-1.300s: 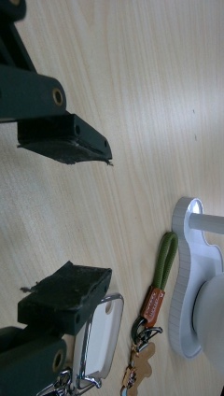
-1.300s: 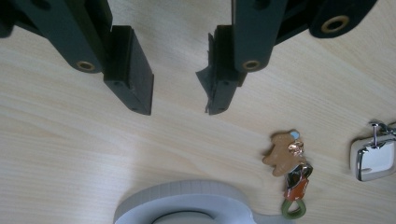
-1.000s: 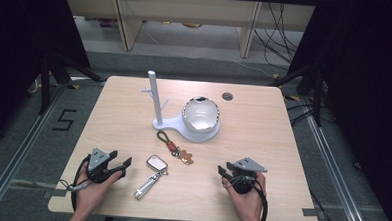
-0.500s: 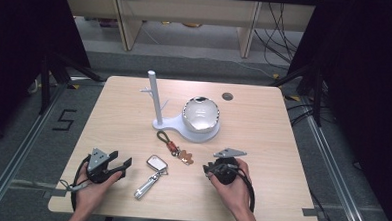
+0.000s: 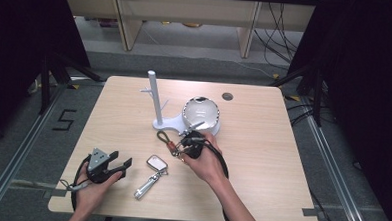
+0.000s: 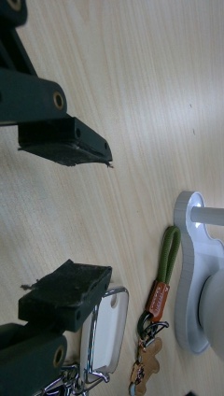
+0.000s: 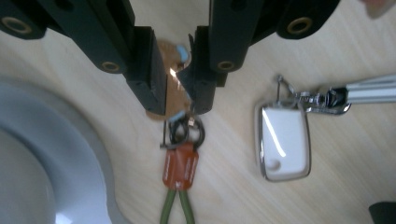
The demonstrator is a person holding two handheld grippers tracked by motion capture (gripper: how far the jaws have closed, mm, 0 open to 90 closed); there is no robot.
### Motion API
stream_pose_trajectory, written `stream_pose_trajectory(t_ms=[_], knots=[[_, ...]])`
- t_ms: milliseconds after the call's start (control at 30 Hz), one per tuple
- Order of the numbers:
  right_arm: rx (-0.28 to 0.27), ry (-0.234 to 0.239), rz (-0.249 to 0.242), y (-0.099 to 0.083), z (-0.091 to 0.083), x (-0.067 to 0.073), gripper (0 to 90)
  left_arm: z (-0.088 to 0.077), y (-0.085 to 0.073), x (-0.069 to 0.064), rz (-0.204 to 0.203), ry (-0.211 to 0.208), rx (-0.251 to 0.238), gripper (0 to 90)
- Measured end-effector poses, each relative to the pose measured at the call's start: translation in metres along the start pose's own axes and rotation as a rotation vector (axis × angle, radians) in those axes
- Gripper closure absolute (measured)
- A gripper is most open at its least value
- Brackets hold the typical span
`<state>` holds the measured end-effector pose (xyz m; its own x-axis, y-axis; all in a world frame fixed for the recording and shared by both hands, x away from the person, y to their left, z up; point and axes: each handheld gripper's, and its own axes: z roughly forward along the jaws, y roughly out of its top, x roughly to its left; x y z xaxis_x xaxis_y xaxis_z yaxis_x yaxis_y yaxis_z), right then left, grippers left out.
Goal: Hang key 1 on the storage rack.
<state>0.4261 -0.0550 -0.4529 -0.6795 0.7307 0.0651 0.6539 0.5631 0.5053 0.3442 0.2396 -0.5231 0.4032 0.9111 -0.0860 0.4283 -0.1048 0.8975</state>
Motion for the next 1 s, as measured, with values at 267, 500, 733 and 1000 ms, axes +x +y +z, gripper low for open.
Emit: stream_pose_trajectory(t_ms=[267,500,733,1000], knots=[[0.060,-0.017,-0.078,0.032,0.028,0.001,72.8,0.000,0.000,0.000,0.005,-0.006,-0.004,38.0],[0.116,-0.046,-0.058,0.053,0.047,0.001,70.1,0.000,0.000,0.001,0.005,-0.011,-0.005,38.0],[0.163,-0.055,-0.030,0.060,0.060,0.004,66.2,-0.001,0.000,0.000,0.009,-0.007,-0.003,37.9],[0.192,-0.052,-0.035,0.063,0.070,0.006,62.2,-0.001,0.000,0.000,0.011,-0.006,0.002,37.9]])
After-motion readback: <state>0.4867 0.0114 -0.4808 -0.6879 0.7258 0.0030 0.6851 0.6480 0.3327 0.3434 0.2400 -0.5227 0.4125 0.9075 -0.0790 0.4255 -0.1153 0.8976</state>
